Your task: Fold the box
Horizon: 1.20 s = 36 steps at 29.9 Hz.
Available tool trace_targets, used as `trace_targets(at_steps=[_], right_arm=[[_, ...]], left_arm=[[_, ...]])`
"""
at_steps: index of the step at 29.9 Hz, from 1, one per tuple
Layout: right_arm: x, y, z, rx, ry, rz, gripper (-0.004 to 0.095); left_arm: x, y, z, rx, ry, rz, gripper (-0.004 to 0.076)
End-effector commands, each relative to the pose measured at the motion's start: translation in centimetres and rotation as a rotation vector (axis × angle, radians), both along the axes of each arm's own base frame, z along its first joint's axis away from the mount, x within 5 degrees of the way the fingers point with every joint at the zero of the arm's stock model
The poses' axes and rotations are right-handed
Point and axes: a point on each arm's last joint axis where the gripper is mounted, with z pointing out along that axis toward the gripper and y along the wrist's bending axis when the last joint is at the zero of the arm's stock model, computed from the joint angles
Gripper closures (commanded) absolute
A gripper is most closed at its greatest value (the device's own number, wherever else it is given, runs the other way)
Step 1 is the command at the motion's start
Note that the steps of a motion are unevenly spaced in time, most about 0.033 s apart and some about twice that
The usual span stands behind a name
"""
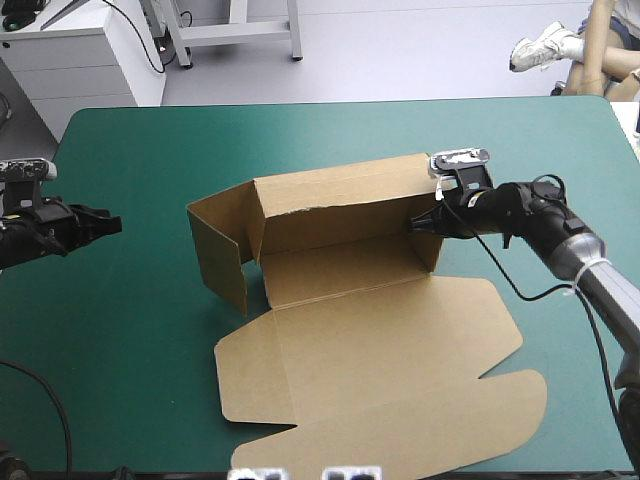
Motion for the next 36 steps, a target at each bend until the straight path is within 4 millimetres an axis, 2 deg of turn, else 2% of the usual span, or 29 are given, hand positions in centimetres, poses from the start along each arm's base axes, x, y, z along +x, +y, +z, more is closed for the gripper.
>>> trace_targets(at_steps=[1, 4, 7, 10, 14, 20, 27, 31, 36], right_arm=[[-0.3, -1.0, 4.5, -0.061, -0.022, -0.042, 0.0925], [-0.5, -1.4, 6.9, -0.104, -0.027, -0.049, 0.0925], [-0.6, -1.5, 8.5, -0.117, 0.02, -0.052, 0.0925], [-0.7, -1.5, 9.2, -0.136, 0.131, -0.059, 0.0925], [-0.6, -1.1, 9.3, -0.073, 0.163, -0.095, 0.0924], [-1.2, -0.6, 8.3, -0.007, 0.223, -0.089, 0.092], [-2.3, -1.0, 5.6, -0.043, 0.317, -0.098, 0.092], [-1.7, -1.1, 5.0, -0.069, 0.325, -0.103, 0.092], [0.1, -0.8, 4.5, -0.087, 0.328, -0.114, 0.092]], left_arm=[[-0.1, -0.3, 1.9, -0.019, -0.1, 0.026, 0.0716], [0.0, -0.3, 1.9, -0.021, -0.1, 0.026, 0.0716], [0.0, -0.3, 2.0, -0.03, -0.104, 0.027, 0.0716], [0.0, -0.5, 2.0, -0.05, -0.109, 0.023, 0.0716], [0.1, -1.1, 2.0, -0.057, -0.102, -0.006, 0.0716], [0.0, -1.5, 2.0, -0.081, -0.089, -0.03, 0.0716], [0.1, -1.5, 2.1, -0.084, -0.1, -0.025, 0.0716], [0.1, -1.4, 2.1, -0.083, -0.106, -0.018, 0.0716], [0.2, -1.5, 2.1, -0.086, -0.109, -0.016, 0.0716]])
